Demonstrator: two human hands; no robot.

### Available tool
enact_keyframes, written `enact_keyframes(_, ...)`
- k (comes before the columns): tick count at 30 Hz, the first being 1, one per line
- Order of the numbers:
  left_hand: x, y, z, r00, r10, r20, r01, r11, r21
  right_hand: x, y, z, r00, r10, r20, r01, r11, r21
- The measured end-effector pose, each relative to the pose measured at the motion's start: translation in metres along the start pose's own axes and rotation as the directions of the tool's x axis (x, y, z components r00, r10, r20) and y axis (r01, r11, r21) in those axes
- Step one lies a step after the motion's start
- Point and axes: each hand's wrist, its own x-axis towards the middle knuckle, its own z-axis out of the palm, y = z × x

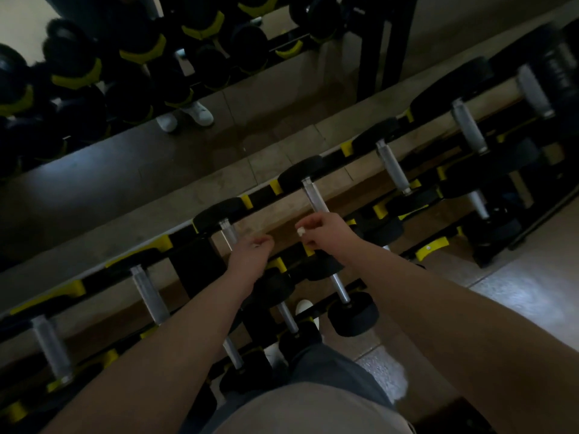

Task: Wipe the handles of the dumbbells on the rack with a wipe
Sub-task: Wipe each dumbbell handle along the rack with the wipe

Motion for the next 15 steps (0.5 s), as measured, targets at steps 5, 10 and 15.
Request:
enact_keyframes(5,-0.025,0.005,0.010,0.970,0.082,0.229,-0.090,0.996,0.023,-0.034,0.009,0.017,0.997,-0.037,-0.073,0.040,0.999,0.032)
enact_keyframes(10,-0.042,-0.007,0.011,0.911,0.111,0.398,-0.138,0.990,0.040,-0.070,0.031,0.029,0.980,0.003,-0.197,0.021,0.993,0.118)
enact_keyframes(15,-0.040,-0.027,0.020,0.810,0.105,0.577,-0.152,0.988,0.032,-0.100,0.056,0.037,0.957,0.072,-0.283,0.029,0.941,0.338)
